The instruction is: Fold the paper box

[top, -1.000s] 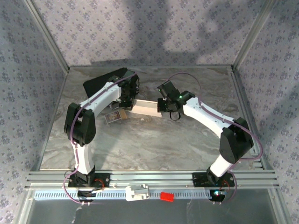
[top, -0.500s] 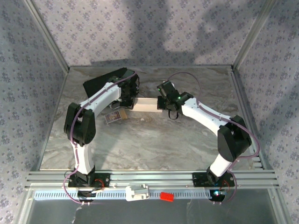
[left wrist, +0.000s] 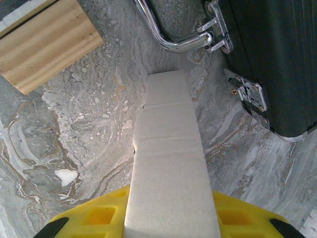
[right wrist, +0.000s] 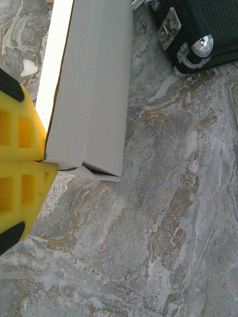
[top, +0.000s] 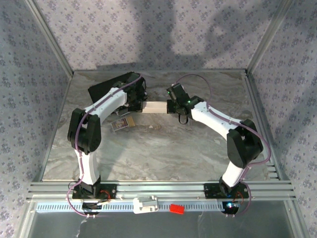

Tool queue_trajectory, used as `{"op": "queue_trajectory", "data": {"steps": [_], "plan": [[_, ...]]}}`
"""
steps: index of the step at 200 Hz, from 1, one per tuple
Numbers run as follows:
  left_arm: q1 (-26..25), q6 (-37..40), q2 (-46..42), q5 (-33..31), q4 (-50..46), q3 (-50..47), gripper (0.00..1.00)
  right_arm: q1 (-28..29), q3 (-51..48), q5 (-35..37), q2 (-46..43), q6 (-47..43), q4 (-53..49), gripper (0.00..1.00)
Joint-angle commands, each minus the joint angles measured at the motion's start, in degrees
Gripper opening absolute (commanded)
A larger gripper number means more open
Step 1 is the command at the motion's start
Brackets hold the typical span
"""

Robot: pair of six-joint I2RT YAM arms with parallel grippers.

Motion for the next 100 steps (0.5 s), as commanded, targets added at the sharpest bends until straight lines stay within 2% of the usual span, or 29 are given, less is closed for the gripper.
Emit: {"op": "queue_trajectory", "data": {"steps": [1,56,63,80,100], "plan": [[-2.0,-14.3,-2.6,5.6,-3.9,-1.3,0.27,-0.4,-3.0,-0.5,0.1,-1.3,-6.9,0.00],[-5.3,-22.3,-10.0,2.4,-0.9,-10.3,0.27,1.2,-9.3,-1.1,-7.5,-0.1,-5.9,0.00],[-5.8,-22.8,-11.0,1.7,-0.6,-11.4,0.27,1.4,-10.2,-1.6,-8.9,0.1,-5.5,0.07],[-7.1,-24.1,-13.4,-0.8,-1.3,-14.0,0.27,1.7,-11.9,-2.4,-13.3,1.5,-6.2,0.29],[-7.9,-25.2,-14.9,-1.6,-1.2,-16.4,0.27,2.0,-13.0,-2.0,-20.7,5.0,-8.2,0.61]]}}
